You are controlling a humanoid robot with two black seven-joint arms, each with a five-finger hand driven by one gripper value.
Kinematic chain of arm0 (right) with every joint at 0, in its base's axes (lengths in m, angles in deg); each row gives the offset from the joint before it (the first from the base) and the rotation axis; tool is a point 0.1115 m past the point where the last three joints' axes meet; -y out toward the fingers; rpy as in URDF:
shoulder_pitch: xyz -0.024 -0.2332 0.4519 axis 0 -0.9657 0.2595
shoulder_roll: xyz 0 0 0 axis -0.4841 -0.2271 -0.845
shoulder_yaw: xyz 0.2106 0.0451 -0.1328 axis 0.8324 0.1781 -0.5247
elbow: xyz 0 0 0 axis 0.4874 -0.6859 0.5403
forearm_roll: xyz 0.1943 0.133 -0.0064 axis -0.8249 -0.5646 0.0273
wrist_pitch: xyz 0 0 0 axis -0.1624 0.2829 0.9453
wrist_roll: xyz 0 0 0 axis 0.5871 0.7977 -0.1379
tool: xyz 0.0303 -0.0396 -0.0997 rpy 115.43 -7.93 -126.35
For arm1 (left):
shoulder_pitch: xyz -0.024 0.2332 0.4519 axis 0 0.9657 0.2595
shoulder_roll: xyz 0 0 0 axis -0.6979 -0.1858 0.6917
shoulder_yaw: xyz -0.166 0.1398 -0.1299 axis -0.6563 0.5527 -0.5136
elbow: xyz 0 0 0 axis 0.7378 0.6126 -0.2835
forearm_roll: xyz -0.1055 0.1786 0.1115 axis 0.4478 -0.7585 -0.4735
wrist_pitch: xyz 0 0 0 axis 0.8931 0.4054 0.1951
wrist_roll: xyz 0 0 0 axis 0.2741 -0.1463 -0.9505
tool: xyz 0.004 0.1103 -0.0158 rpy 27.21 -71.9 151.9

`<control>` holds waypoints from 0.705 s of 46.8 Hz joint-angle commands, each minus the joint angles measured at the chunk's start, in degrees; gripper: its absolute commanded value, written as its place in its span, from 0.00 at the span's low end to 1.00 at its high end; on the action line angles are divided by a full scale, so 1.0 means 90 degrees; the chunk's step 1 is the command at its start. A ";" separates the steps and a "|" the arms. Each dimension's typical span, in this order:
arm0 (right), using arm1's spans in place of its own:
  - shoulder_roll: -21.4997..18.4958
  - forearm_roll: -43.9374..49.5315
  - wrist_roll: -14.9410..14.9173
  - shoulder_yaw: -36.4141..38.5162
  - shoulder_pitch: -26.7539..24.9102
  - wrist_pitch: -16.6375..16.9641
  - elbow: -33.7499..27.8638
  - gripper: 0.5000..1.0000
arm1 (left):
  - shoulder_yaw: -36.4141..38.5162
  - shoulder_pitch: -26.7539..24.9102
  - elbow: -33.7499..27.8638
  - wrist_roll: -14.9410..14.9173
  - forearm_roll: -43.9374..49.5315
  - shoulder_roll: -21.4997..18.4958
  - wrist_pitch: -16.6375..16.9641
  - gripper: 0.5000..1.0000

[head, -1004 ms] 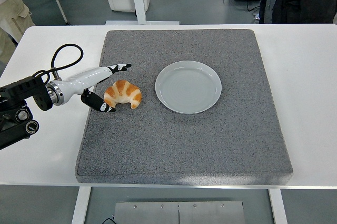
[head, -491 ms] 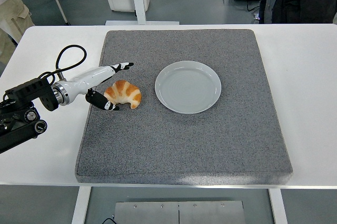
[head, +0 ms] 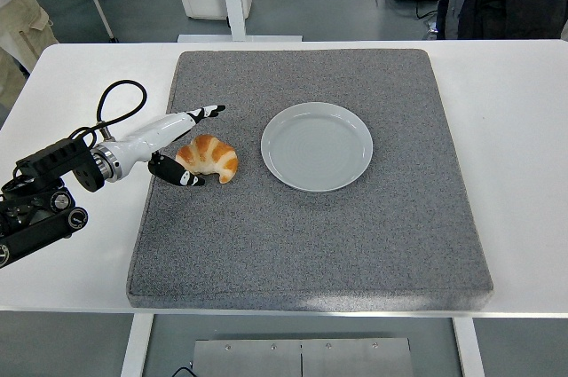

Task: Place the bread on the plate

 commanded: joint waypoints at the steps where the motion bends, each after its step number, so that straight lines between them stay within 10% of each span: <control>1: 0.0000 0.0000 0.0000 0.0000 0.0000 0.0000 0.0000 1.00 | -0.0001 0.0027 0.0000 0.0018 0.0001 0.0001 0.0055 0.94; 33: 0.0000 0.0000 0.0000 0.0000 0.0000 0.0000 0.0000 1.00 | -0.0001 0.0027 0.0069 0.0018 -0.0009 0.0118 0.0211 0.87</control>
